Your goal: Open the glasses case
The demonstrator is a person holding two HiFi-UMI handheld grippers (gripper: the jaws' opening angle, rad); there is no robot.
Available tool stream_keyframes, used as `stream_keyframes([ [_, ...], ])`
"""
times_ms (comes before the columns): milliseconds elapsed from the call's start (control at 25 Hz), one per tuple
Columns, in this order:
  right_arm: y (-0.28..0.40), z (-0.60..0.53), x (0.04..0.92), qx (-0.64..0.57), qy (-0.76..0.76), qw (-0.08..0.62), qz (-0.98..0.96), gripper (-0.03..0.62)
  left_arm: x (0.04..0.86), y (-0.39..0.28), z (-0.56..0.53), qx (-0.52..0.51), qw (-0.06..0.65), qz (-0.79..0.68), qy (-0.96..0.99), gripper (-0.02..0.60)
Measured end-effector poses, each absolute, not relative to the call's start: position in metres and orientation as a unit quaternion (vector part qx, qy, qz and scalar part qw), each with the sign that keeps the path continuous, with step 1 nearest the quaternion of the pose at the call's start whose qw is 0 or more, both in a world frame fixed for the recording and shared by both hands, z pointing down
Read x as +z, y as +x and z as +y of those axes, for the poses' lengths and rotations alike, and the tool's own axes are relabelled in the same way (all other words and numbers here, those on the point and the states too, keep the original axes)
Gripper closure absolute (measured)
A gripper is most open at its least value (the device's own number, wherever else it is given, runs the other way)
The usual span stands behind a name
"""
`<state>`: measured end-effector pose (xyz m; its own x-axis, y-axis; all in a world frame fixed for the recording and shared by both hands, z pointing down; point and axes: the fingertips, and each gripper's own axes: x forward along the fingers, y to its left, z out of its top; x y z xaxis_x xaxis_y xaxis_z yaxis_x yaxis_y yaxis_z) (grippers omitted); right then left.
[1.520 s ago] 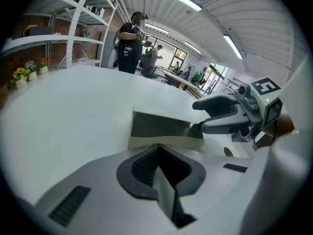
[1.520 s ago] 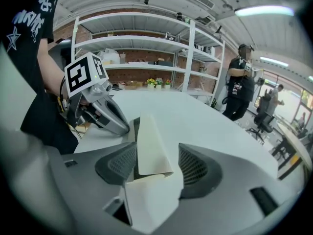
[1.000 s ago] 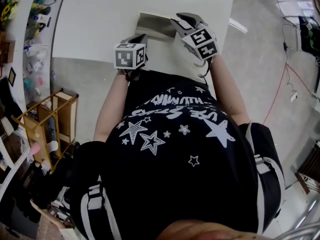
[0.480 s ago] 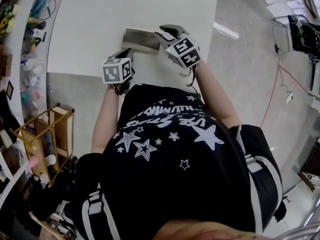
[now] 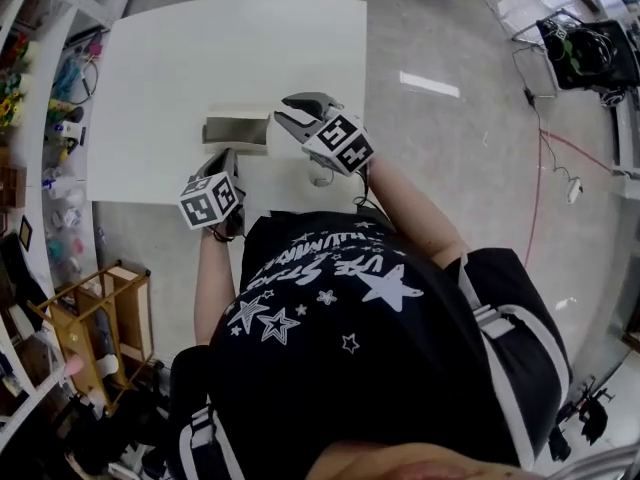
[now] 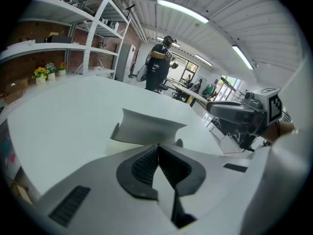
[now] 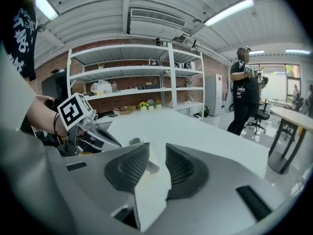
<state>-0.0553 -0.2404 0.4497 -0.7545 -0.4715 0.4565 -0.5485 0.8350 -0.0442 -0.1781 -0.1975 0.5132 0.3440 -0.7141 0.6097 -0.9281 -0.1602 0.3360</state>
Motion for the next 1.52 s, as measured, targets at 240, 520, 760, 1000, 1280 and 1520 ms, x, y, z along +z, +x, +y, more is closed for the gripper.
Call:
stream_keyframes([
  [240,-0.007,-0.224,0.447,0.089,0.236,0.223,-0.942,0.487,0.483,-0.127,-0.179,0.126,0.319,-0.575,0.743,0.569],
  [520,0.014,-0.198,0.451,0.100,0.178,0.197,-0.959,0.487,0.442,-0.091,-0.143,0.070,0.283,-0.617,0.731,0.569],
  [760,0.024,-0.161,0.451,0.089,0.122,0.189,-0.970,0.487,0.421,-0.070,-0.097,0.028,0.258,-0.661,0.704,0.569],
  [1000,0.046,-0.145,0.452,0.092,0.104,0.186,-0.973,0.502,0.391,-0.036,-0.068,0.005,0.219,-0.675,0.705,0.569],
  [1280,0.066,-0.144,0.453,0.089,0.110,0.181,-0.973,0.516,0.380,-0.016,-0.061,0.015,0.210,-0.673,0.709,0.569],
  [1520,0.085,-0.146,0.440,0.069,0.113,0.170,-0.977,0.516,0.373,0.013,-0.048,0.014,0.198,-0.664,0.720,0.569],
])
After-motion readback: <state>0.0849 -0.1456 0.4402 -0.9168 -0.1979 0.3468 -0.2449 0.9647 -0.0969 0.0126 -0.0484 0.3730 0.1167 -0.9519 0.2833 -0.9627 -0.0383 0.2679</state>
